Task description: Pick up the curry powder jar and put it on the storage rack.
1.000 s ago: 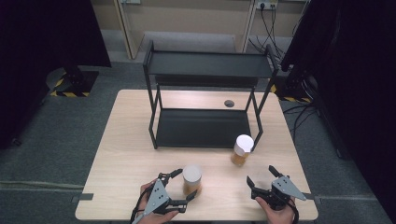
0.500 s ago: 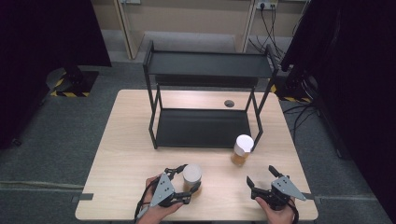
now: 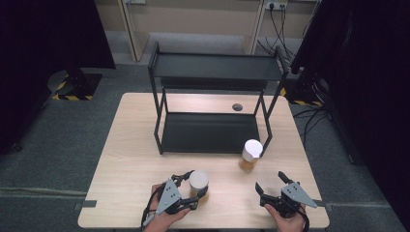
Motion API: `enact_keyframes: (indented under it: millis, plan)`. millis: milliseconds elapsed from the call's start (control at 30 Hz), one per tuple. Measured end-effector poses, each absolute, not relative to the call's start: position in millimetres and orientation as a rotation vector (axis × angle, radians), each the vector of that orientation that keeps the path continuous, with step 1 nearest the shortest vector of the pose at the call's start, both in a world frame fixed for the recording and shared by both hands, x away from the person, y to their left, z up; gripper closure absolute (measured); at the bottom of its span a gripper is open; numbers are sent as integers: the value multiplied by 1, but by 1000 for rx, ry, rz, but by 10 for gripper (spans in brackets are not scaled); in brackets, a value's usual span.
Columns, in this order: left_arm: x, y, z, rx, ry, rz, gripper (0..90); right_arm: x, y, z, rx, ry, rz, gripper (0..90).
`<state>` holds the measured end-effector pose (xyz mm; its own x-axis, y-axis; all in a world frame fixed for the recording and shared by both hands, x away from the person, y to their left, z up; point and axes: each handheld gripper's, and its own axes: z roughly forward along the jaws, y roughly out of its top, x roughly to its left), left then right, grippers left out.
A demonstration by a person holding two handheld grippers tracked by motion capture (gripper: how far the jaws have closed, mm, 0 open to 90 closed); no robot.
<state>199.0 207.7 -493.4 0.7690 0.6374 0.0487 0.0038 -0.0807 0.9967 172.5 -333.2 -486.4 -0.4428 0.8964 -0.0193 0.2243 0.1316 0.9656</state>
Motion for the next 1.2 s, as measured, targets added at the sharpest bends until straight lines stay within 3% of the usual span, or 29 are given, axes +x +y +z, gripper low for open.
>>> enact_keyframes:
  millis: [1200]
  plan:
    - [209, 211, -427, 1452, 557, 734, 331, 172, -333, -486, 1081, 1774, 1341, 31]
